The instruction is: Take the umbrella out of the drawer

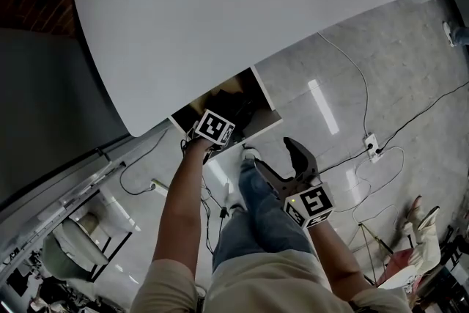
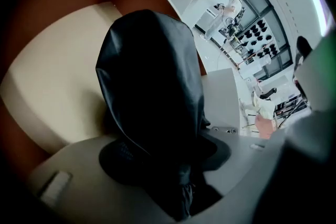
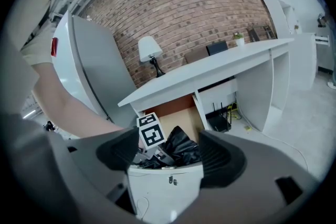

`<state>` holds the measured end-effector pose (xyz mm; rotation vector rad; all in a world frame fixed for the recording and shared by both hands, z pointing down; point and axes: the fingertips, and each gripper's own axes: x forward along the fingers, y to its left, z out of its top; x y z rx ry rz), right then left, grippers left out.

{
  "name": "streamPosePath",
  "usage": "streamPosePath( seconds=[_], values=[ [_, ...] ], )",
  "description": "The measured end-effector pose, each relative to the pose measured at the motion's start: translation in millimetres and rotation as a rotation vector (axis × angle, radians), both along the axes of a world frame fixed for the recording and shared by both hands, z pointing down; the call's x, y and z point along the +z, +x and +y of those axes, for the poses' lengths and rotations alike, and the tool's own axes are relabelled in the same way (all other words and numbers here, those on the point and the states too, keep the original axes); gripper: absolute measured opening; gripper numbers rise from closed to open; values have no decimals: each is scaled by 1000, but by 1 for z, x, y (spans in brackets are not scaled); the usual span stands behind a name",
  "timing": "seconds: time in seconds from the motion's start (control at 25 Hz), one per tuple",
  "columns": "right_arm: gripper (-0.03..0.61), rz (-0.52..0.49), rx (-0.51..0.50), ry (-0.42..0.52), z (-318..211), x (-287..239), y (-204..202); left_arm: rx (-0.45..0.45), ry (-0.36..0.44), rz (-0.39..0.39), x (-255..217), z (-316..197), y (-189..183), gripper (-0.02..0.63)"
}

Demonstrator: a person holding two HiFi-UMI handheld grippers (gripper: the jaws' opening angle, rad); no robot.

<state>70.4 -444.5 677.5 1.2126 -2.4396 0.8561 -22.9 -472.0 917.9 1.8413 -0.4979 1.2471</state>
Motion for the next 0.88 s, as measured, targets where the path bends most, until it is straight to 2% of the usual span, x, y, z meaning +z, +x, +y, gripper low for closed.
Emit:
streamPosePath(
  seconds=[0.2, 0.56, 0.72, 0.88],
  values=[
    [350, 3, 5, 32, 13, -17, 1, -21, 68, -13, -22, 4, -4, 235],
    [316, 17, 3, 102, 56, -62, -8, -110, 207, 61, -98, 20, -11, 233],
    [268, 40, -9, 142, 86, -81, -13, -148, 273, 105, -138, 39, -10, 235],
    [180, 72, -4, 207, 114, -99, -15, -182, 345, 154, -174, 62, -10, 235]
  ],
)
